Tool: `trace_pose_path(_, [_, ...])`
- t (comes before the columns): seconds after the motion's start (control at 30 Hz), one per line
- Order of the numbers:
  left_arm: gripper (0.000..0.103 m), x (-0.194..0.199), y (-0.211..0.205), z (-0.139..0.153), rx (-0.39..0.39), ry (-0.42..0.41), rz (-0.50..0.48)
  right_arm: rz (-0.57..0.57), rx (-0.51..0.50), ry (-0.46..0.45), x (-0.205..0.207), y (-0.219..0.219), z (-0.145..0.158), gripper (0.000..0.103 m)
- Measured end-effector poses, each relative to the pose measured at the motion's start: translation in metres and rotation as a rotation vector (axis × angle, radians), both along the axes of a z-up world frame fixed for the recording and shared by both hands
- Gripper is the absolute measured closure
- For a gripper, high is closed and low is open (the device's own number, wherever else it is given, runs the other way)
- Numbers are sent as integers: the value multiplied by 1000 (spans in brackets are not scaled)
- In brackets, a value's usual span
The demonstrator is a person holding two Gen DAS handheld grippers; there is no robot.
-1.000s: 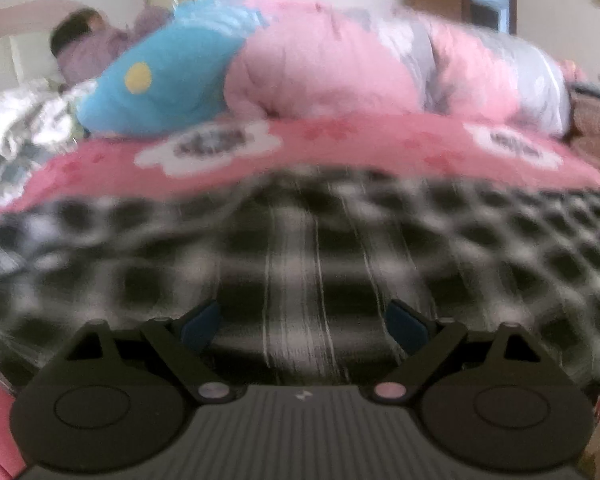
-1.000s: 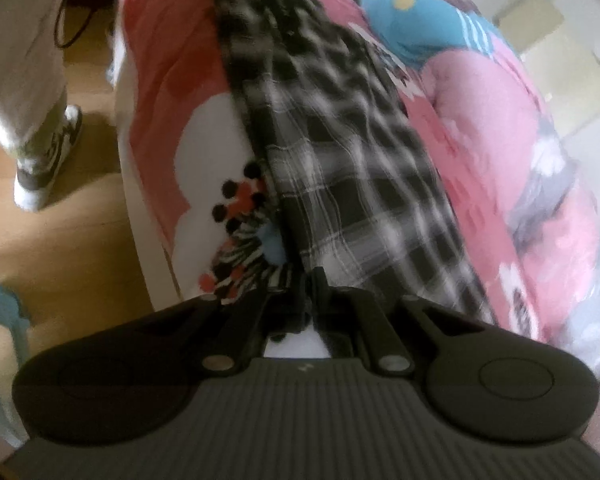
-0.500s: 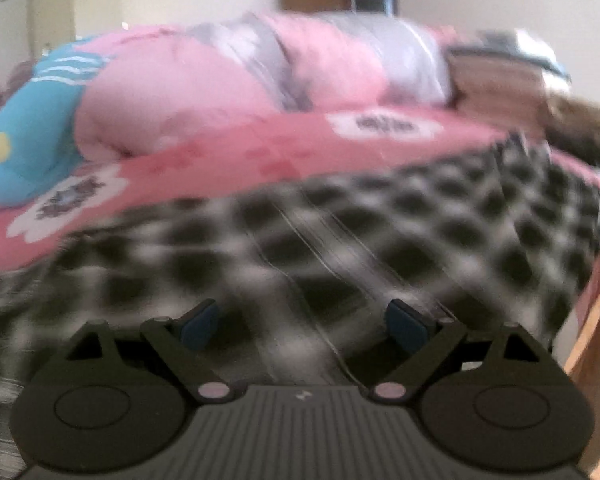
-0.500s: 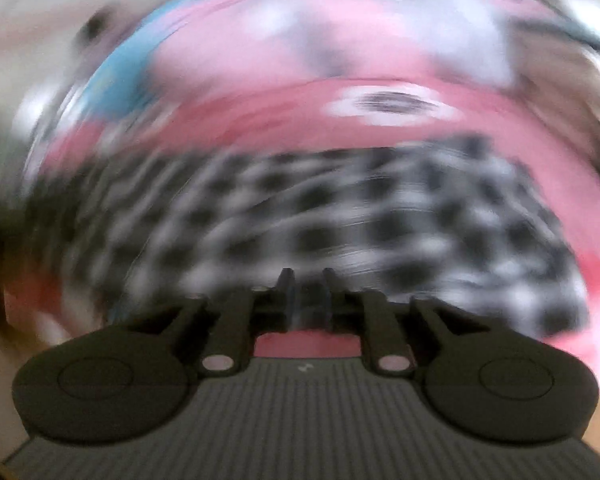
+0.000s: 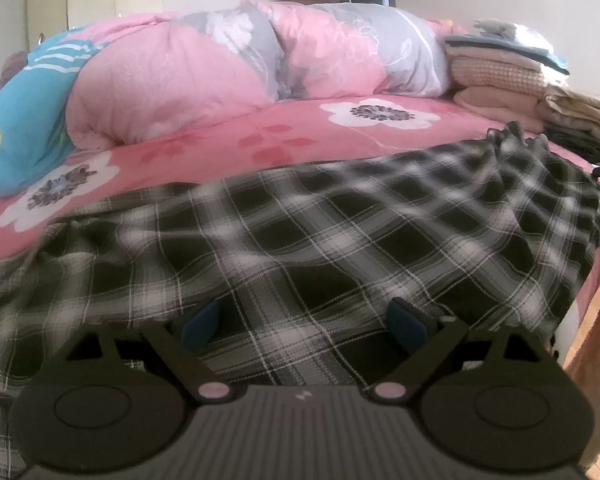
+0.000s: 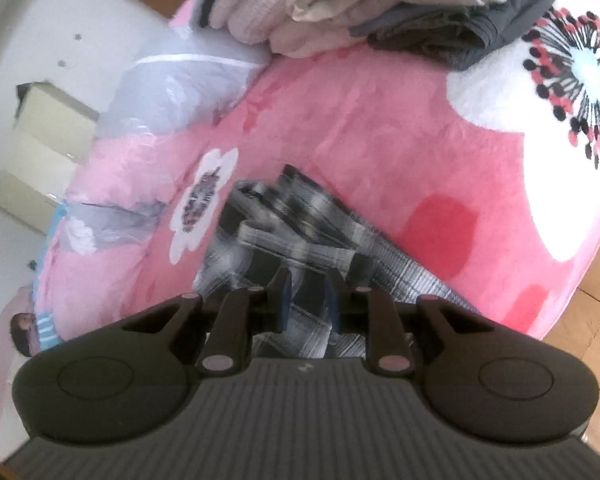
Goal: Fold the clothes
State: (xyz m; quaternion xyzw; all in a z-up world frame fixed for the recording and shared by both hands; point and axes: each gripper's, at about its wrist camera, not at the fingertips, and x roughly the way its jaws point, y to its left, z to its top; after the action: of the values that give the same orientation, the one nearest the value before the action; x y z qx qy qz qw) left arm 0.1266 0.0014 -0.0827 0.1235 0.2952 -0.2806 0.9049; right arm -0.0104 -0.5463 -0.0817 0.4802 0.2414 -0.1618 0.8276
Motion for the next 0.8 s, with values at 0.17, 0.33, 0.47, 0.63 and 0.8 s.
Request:
trace_pose_path(0.17, [11, -1, 1, 1, 1, -1, -4, -30, 8, 48, 13, -5, -8, 85])
trace_pose_path(0.33, [11, -1, 1, 1, 1, -2, -4, -18, -7, 57, 19, -5, -8, 85])
trace_pose_path(0.47, [10, -1, 1, 0, 2, -2, -4, 7, -41, 58, 20, -2, -6, 94])
trace_pose_path(0.63, [10, -1, 1, 0, 1, -2, -3, 14, -52, 56, 18, -1, -2, 94])
trace_pose_path(0.8, [10, -1, 1, 0, 1, -1, -4, -42, -5, 47, 3, -8, 0, 92])
